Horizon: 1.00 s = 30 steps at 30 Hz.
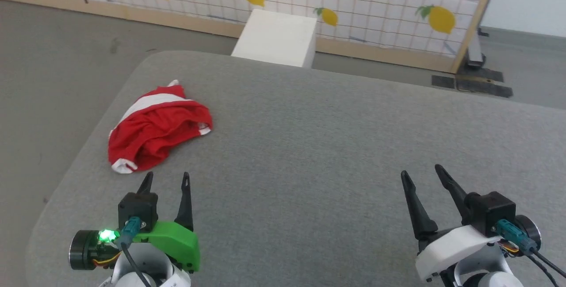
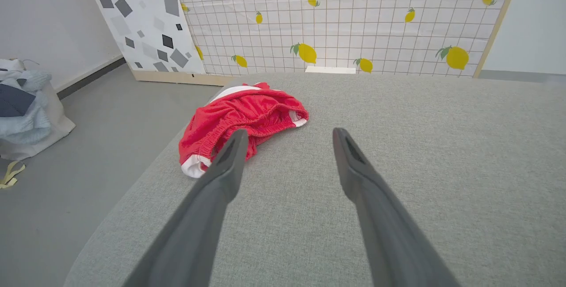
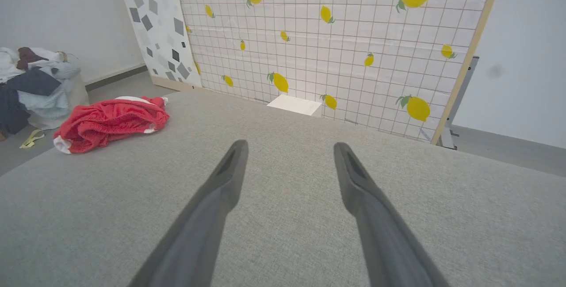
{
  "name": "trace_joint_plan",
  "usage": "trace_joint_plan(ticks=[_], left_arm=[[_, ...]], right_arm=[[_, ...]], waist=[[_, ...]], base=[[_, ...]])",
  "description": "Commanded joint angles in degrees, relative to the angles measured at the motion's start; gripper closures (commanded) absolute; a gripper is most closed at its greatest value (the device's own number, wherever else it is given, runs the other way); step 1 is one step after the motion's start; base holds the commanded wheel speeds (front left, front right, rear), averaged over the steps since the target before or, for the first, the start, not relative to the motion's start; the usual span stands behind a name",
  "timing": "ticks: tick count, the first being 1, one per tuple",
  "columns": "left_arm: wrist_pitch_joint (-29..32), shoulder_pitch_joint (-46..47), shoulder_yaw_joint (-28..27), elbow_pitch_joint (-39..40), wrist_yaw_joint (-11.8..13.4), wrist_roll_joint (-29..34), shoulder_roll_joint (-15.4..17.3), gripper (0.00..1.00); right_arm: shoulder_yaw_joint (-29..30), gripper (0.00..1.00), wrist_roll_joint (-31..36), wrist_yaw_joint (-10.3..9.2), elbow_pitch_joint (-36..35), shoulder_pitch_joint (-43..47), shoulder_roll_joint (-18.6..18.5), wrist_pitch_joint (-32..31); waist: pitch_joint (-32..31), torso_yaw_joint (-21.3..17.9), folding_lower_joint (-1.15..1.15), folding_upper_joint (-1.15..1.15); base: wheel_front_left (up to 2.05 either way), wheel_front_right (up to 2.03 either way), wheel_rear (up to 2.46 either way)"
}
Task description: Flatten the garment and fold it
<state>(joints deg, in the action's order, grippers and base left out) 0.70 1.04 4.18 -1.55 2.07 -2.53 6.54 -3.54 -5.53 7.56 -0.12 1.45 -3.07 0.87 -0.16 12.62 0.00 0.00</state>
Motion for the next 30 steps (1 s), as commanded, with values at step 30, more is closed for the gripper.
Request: trace_joint_plan(ticks=[30], left_arm=[[-0.83, 2.07, 2.67, -1.59, 2.51, -1.20, 2.19, 0.00]], right_arm=[[-2.45, 0.00, -3.30, -0.08, -0.20, 1.56, 0.17, 0.51]], waist=[[0.57, 12.64, 0.00, 0.00]], base=[[0.00, 0.00, 0.00]])
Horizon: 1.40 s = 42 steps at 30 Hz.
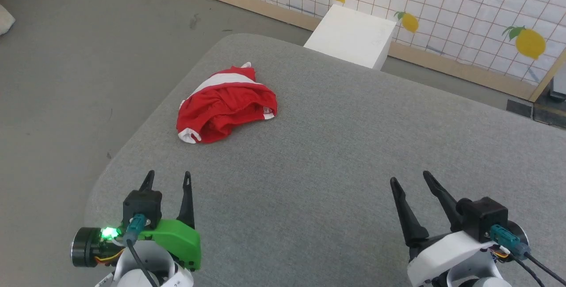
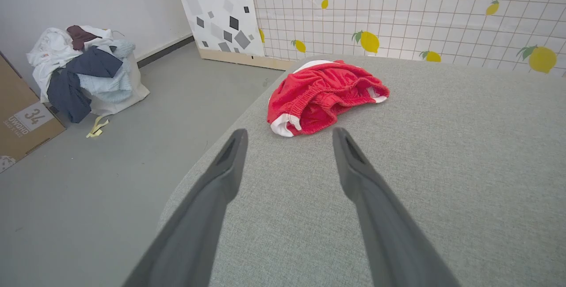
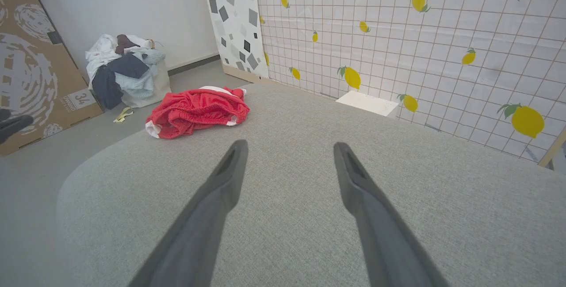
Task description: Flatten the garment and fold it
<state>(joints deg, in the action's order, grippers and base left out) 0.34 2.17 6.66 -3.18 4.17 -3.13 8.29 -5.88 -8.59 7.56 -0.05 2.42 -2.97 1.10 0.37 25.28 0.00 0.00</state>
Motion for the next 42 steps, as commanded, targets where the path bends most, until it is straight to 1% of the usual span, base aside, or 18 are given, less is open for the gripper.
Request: trace_joint_plan(ticks=[1, 8, 13, 17, 22, 24, 29, 33, 38, 42], left_arm=[[-0.48, 0.98, 0.24, 0.06, 0.44, -0.63, 0.46, 0.00], [-0.10, 1.01, 0.23, 0.10, 0.74, -1.45, 0.37, 0.00], [0.44, 1.00, -0.30, 1.07, 0.82, -2.54, 0.48, 0.00], [1.41, 2.48, -1.76, 1.71, -0.08, -4.59, 1.45, 0.00], [3.77, 7.87, -3.34, 0.98, -2.69, -6.51, 4.69, 0.00], [4.70, 10.88, -3.70, 0.14, -4.10, -7.24, 6.11, 0.00], [9.35, 18.97, -3.87, -4.14, -7.97, -9.51, 9.74, 0.00], [14.44, 25.59, -2.87, -8.48, -10.11, -12.26, 12.02, 0.00], [21.57, 31.93, -0.27, -12.38, -11.27, -15.48, 14.89, 0.00], [29.87, 36.14, 3.62, -16.07, -11.59, -18.76, 18.54, 0.00]], right_arm=[[-0.11, 0.00, -0.23, -0.08, -0.31, 0.59, 0.07, 0.27], [-0.02, 0.00, -0.16, -0.08, -0.74, 0.42, 0.07, -0.13], [-0.11, 0.00, 0.37, -0.08, -1.93, -0.36, -0.63, -0.76], [-0.02, 0.00, 0.92, -0.08, -3.58, -1.36, -1.72, -1.52], [0.22, 0.00, 1.86, -0.08, -6.28, -2.78, -3.30, -2.54], [0.18, 0.00, 2.21, -0.08, -7.20, -3.36, -3.84, -2.79], [0.65, 0.00, 3.01, -0.08, -9.07, -4.83, -4.67, -2.93], [0.92, 0.00, 3.61, -0.08, -10.07, -5.65, -5.00, -2.71], [1.07, 0.00, 4.18, -0.08, -10.65, -5.94, -5.04, -2.09], [0.91, 0.00, 4.66, -0.08, -10.89, -6.20, -5.00, -1.56]], waist=[[0.08, -0.03, 0.00, 0.00], [1.03, -0.49, 0.00, 0.00], [3.55, -2.17, 0.00, 0.00], [7.05, -4.58, 0.00, 0.00], [13.09, -8.06, 0.00, 0.00], [15.34, -9.45, 0.00, 0.00], [20.49, -12.62, 0.00, 0.00], [24.14, -14.80, 0.00, 0.00], [27.03, -16.44, 0.00, 0.00], [28.71, -17.26, 0.00, 0.00]], base=[[0.00, 0.00, 0.00], [0.00, 0.00, 0.00], [0.00, 0.00, 0.00], [0.00, 0.00, 0.00], [0.00, 0.00, 0.00], [0.00, 0.00, 0.00], [0.00, 0.00, 0.00], [0.00, 0.00, 0.00], [0.00, 0.00, 0.00], [0.00, 0.00, 0.00]])
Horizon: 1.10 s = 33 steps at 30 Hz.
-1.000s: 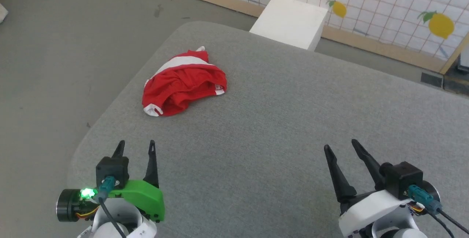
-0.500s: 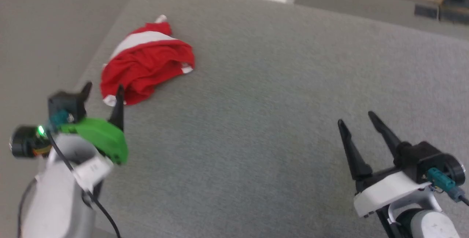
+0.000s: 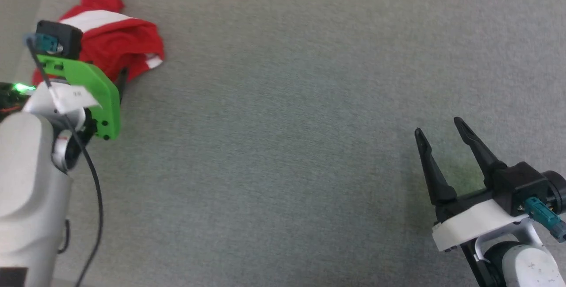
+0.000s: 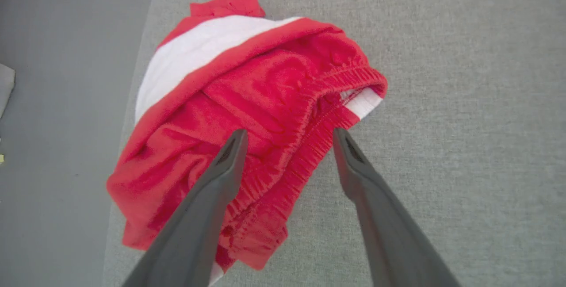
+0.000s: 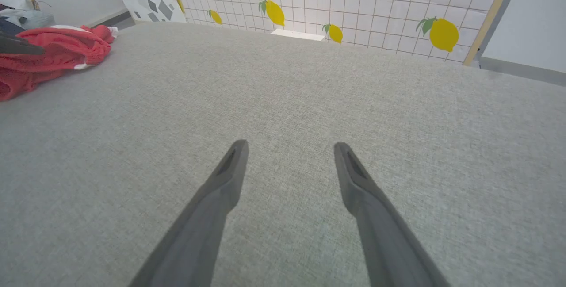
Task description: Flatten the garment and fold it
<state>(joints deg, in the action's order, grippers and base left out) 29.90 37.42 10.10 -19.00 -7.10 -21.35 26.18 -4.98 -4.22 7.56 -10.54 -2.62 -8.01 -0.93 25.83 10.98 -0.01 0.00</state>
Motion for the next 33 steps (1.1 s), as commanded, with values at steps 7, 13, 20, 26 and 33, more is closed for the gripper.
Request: trace_joint_plan(ticks=[7, 13, 20, 26, 33], left_arm=[[10.42, 4.64, 9.06, -2.36, -0.37, -7.68, 7.58, 0.00], [13.30, 4.57, 14.50, -3.96, -0.37, -10.14, 11.49, 0.00], [11.07, 3.48, 16.98, -3.92, -0.38, -14.44, 12.72, 1.00], [2.58, 4.30, 15.14, -5.36, 0.33, -13.58, 12.36, 1.00], [-9.18, 5.82, 11.13, -4.38, 2.68, -13.20, 11.42, 1.00]], right_arm=[[-0.72, 0.00, 0.70, -0.08, -0.50, -1.53, 0.26, 0.85], [-1.03, 0.00, 0.86, -0.08, -0.42, -1.50, 0.43, 1.28], [-0.84, 0.00, 0.75, -0.08, 0.52, -1.53, 0.61, 1.49], [-0.84, 0.00, -0.27, -0.08, 2.38, -1.65, 0.78, 1.57], [-0.86, 0.00, -1.69, -0.08, 5.35, -0.31, 1.42, 1.72]], waist=[[5.11, -3.82, 0.01, 0.00], [6.04, -4.30, 0.01, 0.00], [4.77, -4.05, 0.01, 0.00], [-0.03, -3.39, 0.01, 0.00], [-8.00, -2.60, 0.01, 0.00]], base=[[0.00, 0.00, 0.00], [0.00, 0.00, 0.00], [0.00, 0.00, 0.00], [0.00, 0.00, 0.00], [0.00, 0.00, 0.00]])
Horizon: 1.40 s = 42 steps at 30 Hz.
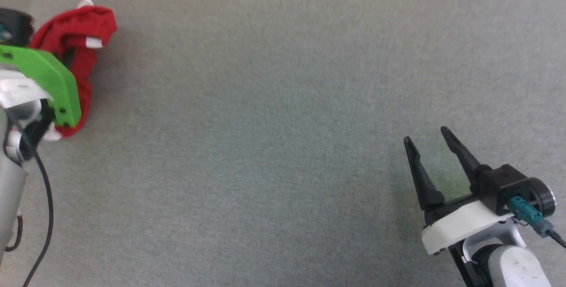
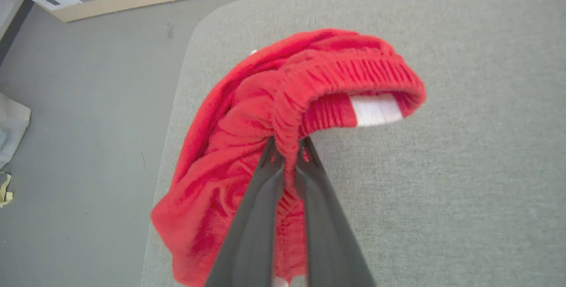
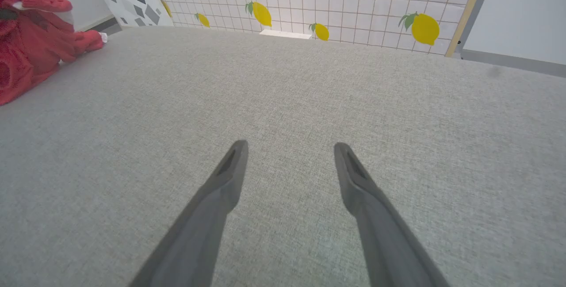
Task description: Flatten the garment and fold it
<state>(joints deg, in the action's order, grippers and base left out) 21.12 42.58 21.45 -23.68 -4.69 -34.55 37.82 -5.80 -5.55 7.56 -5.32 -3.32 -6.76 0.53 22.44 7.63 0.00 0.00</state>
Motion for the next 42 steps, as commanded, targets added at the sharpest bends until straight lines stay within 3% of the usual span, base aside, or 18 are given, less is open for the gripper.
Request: trace_joint_plan(ticks=[1, 9, 19, 27, 34, 42], left_arm=[[-2.47, 1.03, -0.67, 1.08, 0.71, 0.61, -0.12, 1.00], [-11.57, 2.40, -2.29, 6.46, 3.32, 3.26, -0.55, 1.00], [-11.77, 5.32, 0.49, 15.31, 2.62, 4.36, -2.89, 1.00], [-9.64, 8.57, 4.95, 18.62, 1.52, 4.42, -7.72, 1.00], [-10.98, 8.85, 9.08, 18.93, 2.43, 6.04, -13.11, 1.00], [-11.34, 1.50, 19.95, 16.05, 0.65, 9.35, -17.18, 1.00]], right_arm=[[0.01, 0.00, -0.60, -0.08, 0.61, 0.57, 0.25, 0.37], [0.38, 0.00, -1.86, -0.08, 3.01, 1.73, 1.37, 0.50], [0.52, 0.00, -2.42, -0.08, 4.46, 1.28, 2.34, 0.81], [0.93, 0.00, -2.09, -0.08, 4.99, 0.22, 3.03, 1.51], [2.27, 0.00, -1.31, -0.08, 4.55, -0.59, 3.41, 2.56], [4.25, 0.00, -0.79, -0.08, 4.09, -1.25, 3.78, 4.06]], waist=[[-5.84, 0.78, 0.00, 0.00], [-12.99, 0.25, 0.00, 0.00], [-17.04, -4.30, 0.00, 0.00], [-16.47, -11.41, 0.00, 0.00], [-13.74, -16.97, 0.00, 0.00], [-9.61, -20.88, 0.00, 0.00]], base=[[0.00, 0.00, 0.00], [0.00, 0.00, 0.00], [0.00, 0.00, 0.00], [0.00, 0.00, 0.00], [0.00, 0.00, 0.00], [0.00, 0.00, 0.00]])
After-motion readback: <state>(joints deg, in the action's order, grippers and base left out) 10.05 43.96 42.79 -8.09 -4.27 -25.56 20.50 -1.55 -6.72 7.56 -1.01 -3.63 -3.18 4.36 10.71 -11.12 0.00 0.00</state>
